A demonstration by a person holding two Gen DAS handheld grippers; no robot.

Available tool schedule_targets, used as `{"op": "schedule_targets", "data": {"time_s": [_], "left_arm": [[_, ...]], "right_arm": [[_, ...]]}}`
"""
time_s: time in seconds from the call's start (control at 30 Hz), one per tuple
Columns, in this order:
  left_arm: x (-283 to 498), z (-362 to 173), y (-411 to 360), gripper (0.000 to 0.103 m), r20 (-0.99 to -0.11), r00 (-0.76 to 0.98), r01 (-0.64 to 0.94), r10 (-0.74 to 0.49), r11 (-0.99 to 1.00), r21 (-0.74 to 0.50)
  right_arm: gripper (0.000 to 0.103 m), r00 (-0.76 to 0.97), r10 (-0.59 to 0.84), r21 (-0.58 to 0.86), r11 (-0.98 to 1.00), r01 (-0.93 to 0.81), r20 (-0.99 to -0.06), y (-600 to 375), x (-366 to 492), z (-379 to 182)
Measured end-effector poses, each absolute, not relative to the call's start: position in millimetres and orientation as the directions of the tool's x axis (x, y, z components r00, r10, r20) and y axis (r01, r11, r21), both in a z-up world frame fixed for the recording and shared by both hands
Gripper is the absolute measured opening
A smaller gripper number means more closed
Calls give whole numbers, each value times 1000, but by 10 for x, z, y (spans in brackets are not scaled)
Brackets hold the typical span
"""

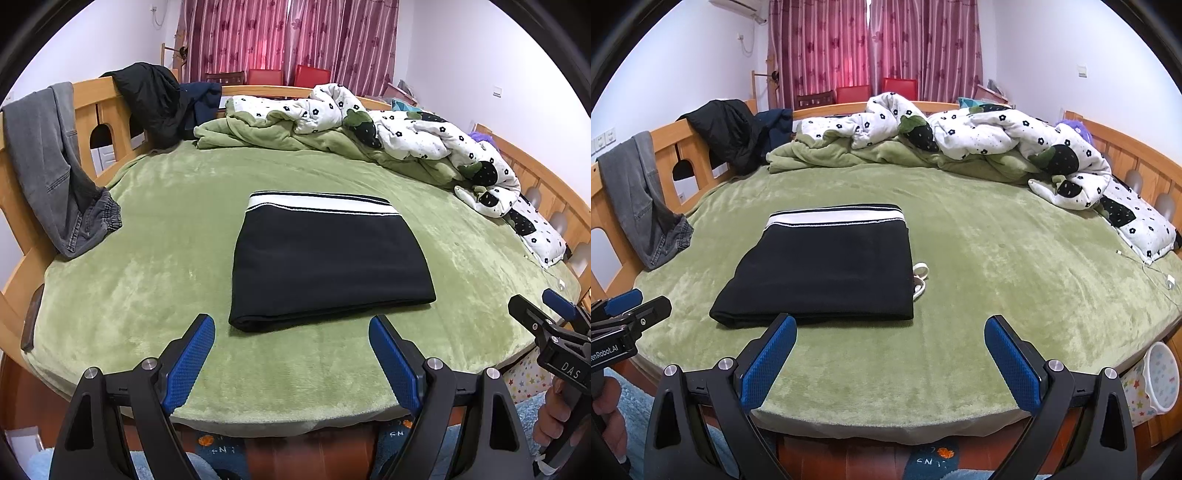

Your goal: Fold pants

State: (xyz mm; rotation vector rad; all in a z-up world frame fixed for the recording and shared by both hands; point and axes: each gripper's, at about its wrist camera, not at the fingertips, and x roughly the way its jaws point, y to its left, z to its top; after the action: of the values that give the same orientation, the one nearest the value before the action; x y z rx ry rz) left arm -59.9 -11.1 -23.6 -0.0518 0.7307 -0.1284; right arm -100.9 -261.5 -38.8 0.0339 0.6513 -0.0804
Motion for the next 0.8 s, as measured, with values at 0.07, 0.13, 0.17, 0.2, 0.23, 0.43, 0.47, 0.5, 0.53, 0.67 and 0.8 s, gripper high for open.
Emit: {"op": "schedule_targets", "data": {"time_s": [0.07, 0.13, 0.17, 0.2, 0.23, 0.43, 0.47, 0.5, 0.53, 0.67, 0.8], "left_arm": [[-599, -240, -111, 85, -662, 737, 98, -135, 991, -92], [-606, -243, -109, 85, -662, 738, 96, -133, 991, -91], [-604, -244, -102, 85, -662, 737, 97, -134, 991, -93], [-606, -244, -104, 85, -662, 738, 97, -135, 991, -94], [-606, -245, -101, 85, -661, 739, 97, -134, 991, -93], [-619, -252, -117, 86, -661, 739, 95, -131, 991, -91], [-623, -249, -121, 86, -661, 739, 94, -131, 991, -92], [-627, -248, -124, 86, -660, 739, 94, -132, 991, -93], [-629, -246, -131, 86, -659, 740, 92, -131, 991, -93], [-637, -249, -121, 87, -657, 742, 97, -134, 991, -93], [-642, -250, -129, 87, -657, 742, 95, -133, 991, -94]], "right_arm": [[100, 792, -64, 5, 996, 84, -607, -2626, -1006, -387], [100, 793, -61, 8, 997, 83, -606, -2626, -1008, -386], [100, 793, -62, 6, 997, 82, -606, -2631, -1006, -387], [100, 793, -64, 5, 996, 84, -606, -2627, -1005, -388], [100, 793, -65, 4, 996, 85, -606, -2628, -1003, -391], [100, 793, -64, 4, 996, 84, -606, -2631, -1007, -387], [100, 793, -63, 5, 997, 83, -606, -2635, -1006, -387], [100, 793, -63, 5, 997, 83, -606, -2637, -1005, -388], [100, 793, -64, 5, 996, 84, -607, -2638, -1004, -388], [100, 793, -65, 5, 996, 85, -606, -2641, -1004, -385], [100, 793, -64, 8, 996, 87, -606, -2648, -1001, -388]]}}
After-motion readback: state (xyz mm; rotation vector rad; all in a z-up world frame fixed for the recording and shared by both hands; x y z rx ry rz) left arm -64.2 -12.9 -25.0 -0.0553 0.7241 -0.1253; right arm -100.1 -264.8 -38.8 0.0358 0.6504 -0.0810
